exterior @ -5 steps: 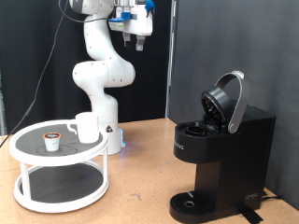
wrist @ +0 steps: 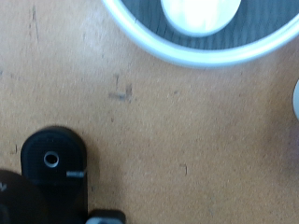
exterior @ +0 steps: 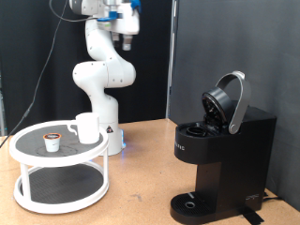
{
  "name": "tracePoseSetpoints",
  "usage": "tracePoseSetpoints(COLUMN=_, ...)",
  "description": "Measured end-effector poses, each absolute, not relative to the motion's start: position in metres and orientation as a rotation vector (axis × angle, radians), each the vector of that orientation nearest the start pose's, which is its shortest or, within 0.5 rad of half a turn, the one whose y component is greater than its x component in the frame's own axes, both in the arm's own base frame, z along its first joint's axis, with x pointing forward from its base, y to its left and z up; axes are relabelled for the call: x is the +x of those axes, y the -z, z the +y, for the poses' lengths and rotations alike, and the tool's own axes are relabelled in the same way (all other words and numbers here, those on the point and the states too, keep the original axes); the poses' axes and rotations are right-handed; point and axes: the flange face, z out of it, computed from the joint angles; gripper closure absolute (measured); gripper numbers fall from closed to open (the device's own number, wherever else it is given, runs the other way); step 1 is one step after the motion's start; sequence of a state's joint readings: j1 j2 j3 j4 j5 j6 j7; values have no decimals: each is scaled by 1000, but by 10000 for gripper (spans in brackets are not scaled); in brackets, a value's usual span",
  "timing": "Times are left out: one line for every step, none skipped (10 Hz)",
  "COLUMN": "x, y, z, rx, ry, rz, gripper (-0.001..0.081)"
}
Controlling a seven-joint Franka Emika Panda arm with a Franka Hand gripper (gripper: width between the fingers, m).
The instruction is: Make a cup of coffee with the keurig machine
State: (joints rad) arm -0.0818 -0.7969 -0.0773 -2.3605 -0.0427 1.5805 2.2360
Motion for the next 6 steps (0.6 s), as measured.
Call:
tracePoseSetpoints(x=296, y=-591, z=-77, rx=-1175, ry=11, rz=2902, gripper=72)
tracePoseSetpoints(x=292, y=-590, z=-93, rx=-1170, ry=25, rz=2910, gripper=72)
tracePoseSetpoints(x=289, y=-590, z=-100, rx=-1170, ry=26, rz=2910, gripper=72)
tracePoseSetpoints(x=289, y=-590, z=-100, rx=-1171, ry=25, rz=2910, gripper=72)
tracePoseSetpoints(x=289, y=-589, z=-101, rx=-1174, ry=22, rz=2909, gripper=72)
tracePoseSetpoints(x=288, y=-587, z=-106, rx=-1177, ry=12, rz=2907, gripper=72)
